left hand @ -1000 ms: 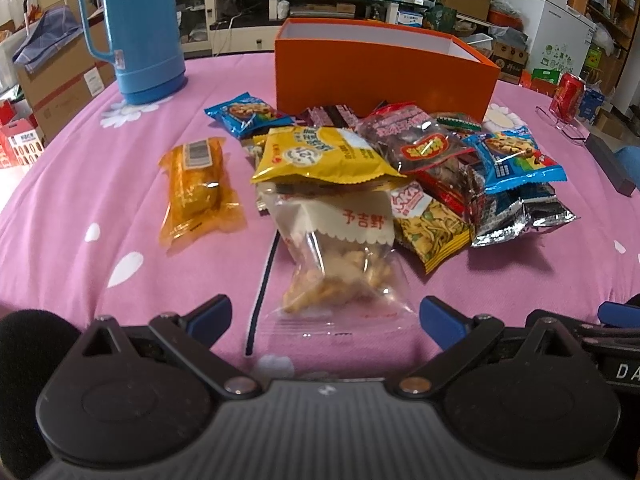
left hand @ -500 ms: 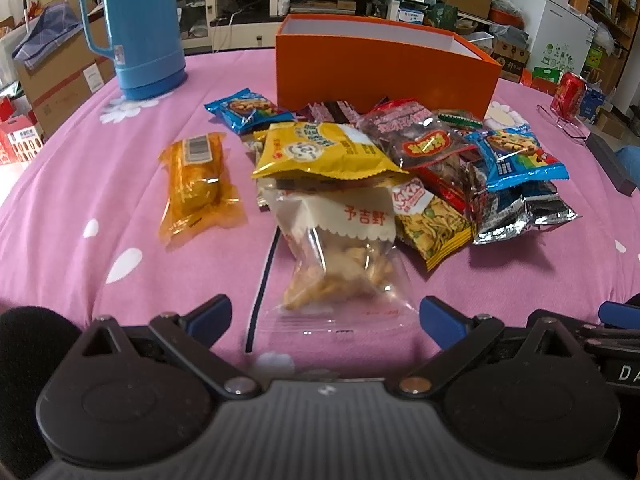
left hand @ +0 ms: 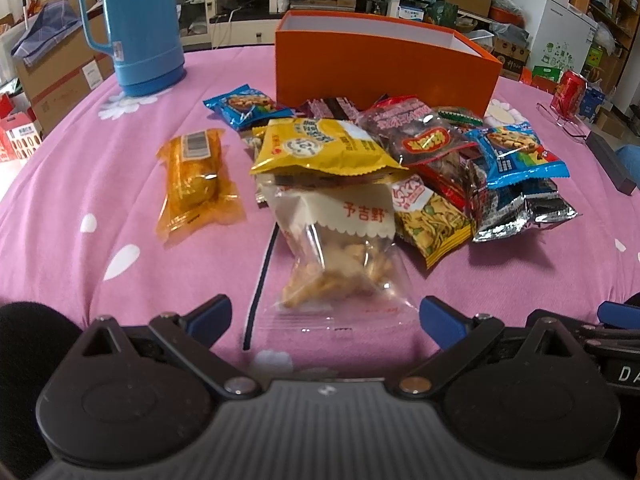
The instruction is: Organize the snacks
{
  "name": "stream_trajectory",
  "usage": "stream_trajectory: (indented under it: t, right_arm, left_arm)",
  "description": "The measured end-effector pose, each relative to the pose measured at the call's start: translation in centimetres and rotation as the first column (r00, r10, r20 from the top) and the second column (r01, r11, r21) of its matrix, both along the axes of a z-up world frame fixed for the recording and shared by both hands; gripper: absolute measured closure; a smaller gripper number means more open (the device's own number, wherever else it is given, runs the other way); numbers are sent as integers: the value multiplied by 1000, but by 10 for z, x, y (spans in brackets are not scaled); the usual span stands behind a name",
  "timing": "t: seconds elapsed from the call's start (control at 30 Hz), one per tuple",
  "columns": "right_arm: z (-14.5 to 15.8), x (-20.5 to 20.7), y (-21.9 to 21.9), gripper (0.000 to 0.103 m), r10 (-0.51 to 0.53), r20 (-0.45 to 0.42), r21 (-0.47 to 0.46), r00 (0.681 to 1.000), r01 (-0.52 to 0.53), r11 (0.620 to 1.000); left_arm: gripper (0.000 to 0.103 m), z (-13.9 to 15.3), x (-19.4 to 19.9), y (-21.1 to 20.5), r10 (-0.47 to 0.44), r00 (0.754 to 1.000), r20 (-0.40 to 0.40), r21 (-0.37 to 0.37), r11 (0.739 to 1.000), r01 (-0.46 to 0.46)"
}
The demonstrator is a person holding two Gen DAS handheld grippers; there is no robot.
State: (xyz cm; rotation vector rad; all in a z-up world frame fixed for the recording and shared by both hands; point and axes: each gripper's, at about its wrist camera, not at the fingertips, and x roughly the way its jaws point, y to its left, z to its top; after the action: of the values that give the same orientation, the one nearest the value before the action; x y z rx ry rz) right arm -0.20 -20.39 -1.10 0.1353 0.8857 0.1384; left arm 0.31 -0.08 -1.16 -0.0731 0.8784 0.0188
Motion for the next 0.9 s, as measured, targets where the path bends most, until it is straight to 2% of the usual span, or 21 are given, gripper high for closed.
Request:
stream_trajectory:
  t: [0.43, 0.9]
  right_arm:
    - [3, 0, -1, 11, -2, 10, -7, 1000, 2, 1000]
    - [-6, 13, -2, 11, -5, -23, -11, 1000, 4, 1000]
  left_arm:
    - [4, -1, 2, 2, 10, 1000, -11, -20, 1000, -11]
    - [4, -7, 13, 8, 15, 999, -39, -45, 999, -17]
